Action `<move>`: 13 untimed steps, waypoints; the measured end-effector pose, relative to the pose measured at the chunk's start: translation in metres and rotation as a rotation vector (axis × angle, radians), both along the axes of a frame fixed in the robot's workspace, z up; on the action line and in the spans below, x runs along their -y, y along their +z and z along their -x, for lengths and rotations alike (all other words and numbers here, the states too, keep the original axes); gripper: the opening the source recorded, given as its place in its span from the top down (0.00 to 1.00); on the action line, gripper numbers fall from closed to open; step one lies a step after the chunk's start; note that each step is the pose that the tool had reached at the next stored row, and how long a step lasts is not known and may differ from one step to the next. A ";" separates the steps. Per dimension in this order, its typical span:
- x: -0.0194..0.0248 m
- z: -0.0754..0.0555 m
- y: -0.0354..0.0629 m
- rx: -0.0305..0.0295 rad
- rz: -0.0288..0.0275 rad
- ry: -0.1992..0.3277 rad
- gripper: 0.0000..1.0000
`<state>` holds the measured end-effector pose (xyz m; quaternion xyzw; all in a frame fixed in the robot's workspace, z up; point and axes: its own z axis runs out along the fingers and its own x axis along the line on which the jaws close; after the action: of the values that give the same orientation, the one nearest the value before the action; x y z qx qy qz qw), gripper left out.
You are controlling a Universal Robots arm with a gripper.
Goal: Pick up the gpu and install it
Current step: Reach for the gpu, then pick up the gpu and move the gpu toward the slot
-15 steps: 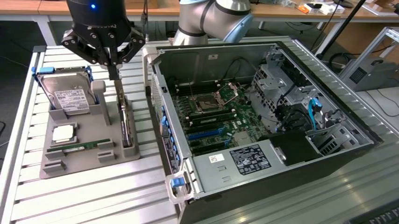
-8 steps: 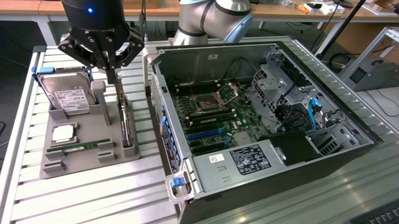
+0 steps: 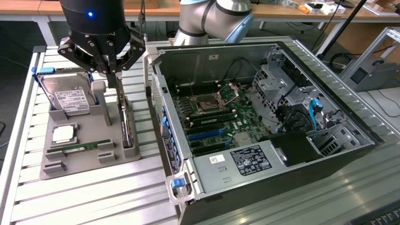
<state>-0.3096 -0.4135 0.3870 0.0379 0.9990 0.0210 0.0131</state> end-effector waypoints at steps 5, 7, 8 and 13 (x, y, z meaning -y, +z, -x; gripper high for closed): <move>0.0001 0.000 0.0000 0.0000 0.0000 0.000 0.89; 0.0001 0.000 0.0000 0.0000 0.0000 0.000 0.89; 0.0001 0.000 0.0000 0.0000 0.0001 0.000 0.89; 0.0001 0.000 0.0000 0.0000 0.0000 0.000 0.89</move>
<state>-0.3096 -0.4136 0.3870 0.0379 0.9990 0.0210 0.0131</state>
